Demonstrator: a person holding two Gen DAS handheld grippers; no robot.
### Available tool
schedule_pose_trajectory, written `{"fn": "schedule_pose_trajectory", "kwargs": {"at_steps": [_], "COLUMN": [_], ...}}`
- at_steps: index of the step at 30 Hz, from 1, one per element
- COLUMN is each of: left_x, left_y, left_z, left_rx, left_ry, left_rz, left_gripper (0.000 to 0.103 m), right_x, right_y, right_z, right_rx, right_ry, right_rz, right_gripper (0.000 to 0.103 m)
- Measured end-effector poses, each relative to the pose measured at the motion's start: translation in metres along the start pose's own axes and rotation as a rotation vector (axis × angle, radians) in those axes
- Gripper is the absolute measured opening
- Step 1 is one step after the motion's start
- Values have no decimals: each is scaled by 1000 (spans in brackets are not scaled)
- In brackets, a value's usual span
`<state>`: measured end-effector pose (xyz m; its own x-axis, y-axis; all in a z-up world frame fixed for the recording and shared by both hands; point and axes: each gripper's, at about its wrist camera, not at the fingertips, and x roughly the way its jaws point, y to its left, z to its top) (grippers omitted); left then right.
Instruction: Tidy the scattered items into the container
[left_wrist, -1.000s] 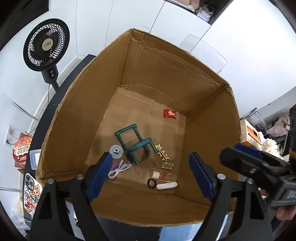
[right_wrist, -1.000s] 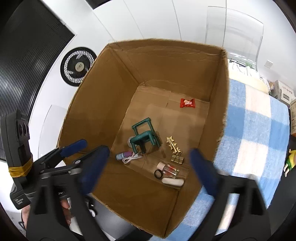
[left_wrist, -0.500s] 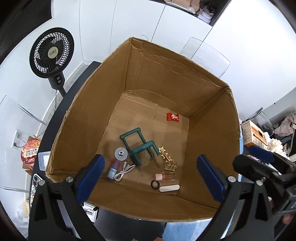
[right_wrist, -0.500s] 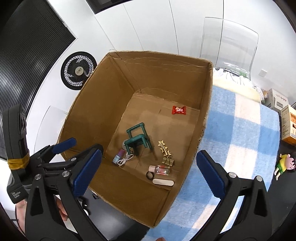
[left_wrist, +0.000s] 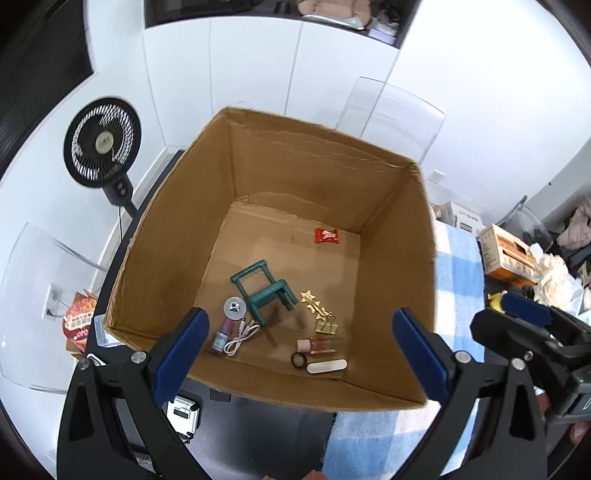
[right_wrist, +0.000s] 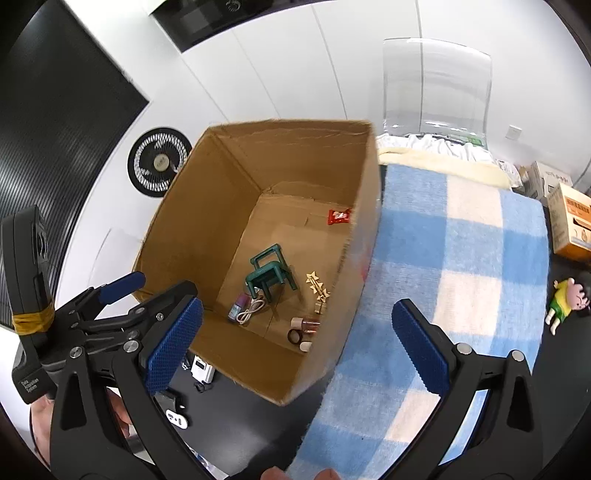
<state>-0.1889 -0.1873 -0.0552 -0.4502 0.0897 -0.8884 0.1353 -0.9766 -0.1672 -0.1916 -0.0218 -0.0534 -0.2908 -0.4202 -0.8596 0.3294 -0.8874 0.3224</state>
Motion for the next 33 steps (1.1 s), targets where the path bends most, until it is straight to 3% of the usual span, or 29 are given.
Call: {"fn": "schedule_pose_trajectory", "kwargs": {"at_steps": [10, 22, 26, 33], "left_x": [-20, -10, -4, -3], "left_y": [-73, -188, -207, -221], "left_z": [-21, -75, -94, -125], "left_rx": [116, 260, 268, 253], "left_ry": [-17, 17, 34, 51], "left_rz": [20, 37, 45, 46], "left_gripper": [99, 99, 99, 99], "right_x": [-53, -111, -122, -128], "right_y": [-51, -152, -185, -202], "right_z": [-28, -88, -110, -139], "right_rx": [43, 125, 149, 135], "right_ry": [-67, -80, -68, -38], "right_rz": [-35, -118, -145, -199], "right_gripper": [103, 103, 103, 103]}}
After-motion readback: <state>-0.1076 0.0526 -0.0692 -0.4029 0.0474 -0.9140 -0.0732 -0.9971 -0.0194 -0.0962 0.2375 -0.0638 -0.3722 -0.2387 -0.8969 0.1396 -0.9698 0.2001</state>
